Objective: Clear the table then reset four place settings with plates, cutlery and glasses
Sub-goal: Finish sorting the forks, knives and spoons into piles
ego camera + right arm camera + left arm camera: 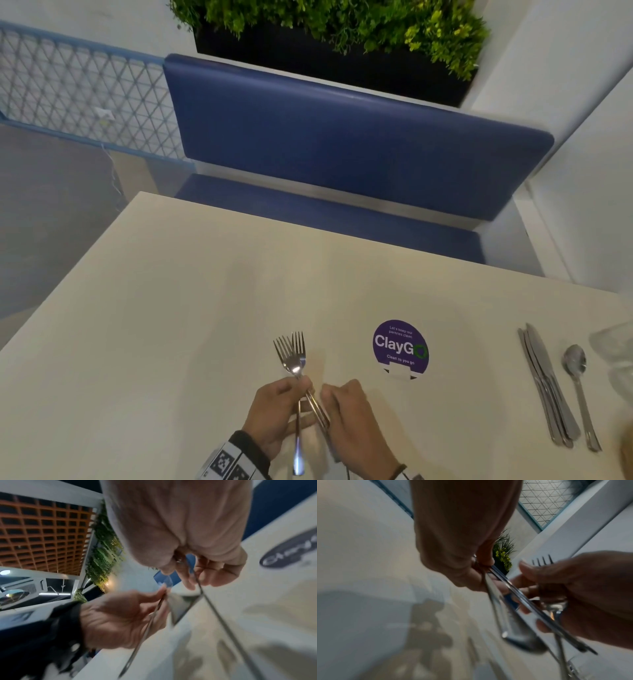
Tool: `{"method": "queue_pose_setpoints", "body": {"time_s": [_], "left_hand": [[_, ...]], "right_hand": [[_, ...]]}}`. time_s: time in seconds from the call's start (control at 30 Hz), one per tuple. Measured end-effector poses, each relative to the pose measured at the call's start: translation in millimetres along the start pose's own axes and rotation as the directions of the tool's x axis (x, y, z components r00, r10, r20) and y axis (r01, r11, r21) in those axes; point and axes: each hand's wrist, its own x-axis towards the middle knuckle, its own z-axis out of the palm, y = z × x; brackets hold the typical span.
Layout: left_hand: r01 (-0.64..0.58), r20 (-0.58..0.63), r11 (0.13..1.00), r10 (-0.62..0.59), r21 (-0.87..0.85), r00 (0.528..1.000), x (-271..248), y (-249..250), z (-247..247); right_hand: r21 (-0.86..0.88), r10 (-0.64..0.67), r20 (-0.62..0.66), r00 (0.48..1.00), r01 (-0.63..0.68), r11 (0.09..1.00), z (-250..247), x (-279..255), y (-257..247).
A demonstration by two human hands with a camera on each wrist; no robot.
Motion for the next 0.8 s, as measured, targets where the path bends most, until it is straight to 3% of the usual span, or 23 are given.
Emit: {"method": "queue_pose_setpoints", "body": {"time_s": [0.13,0.27,0.4,0.47,0.63,0.8], "left_hand": [[-0.080,0.065,0.983,0.070,0.168,0.995,-3,9,-11],[-0.131,0.074,0.969,0.118,0.210,0.990,-4,3,-13],[-0.202,0.097,0.928,0.180,0.313,0.979,-4,-12,-4],[-0.226,0.127,0.910,0.193,0.348,0.973,-5,-16,3],[-0.183,0.200,0.938,0.127,0.294,0.972,-19,-10,21],[-0.126,0.187,0.979,0.094,0.163,0.978,-29,-7,33]], "right_hand": [[-0.101,0.057,0.057,0.997,-0.051,0.994,-49,2,7],[-0.141,0.047,0.192,0.980,-0.019,0.990,-98,8,9],[0.014,0.041,0.389,0.920,-0.051,0.999,-127,2,-21],[0.117,-0.014,0.418,0.908,-0.039,0.992,-126,7,-31],[0.426,-0.016,0.216,0.976,-0.080,0.901,-101,30,-34],[0.487,0.037,0.011,0.999,-0.038,0.873,-74,34,-27]]}}
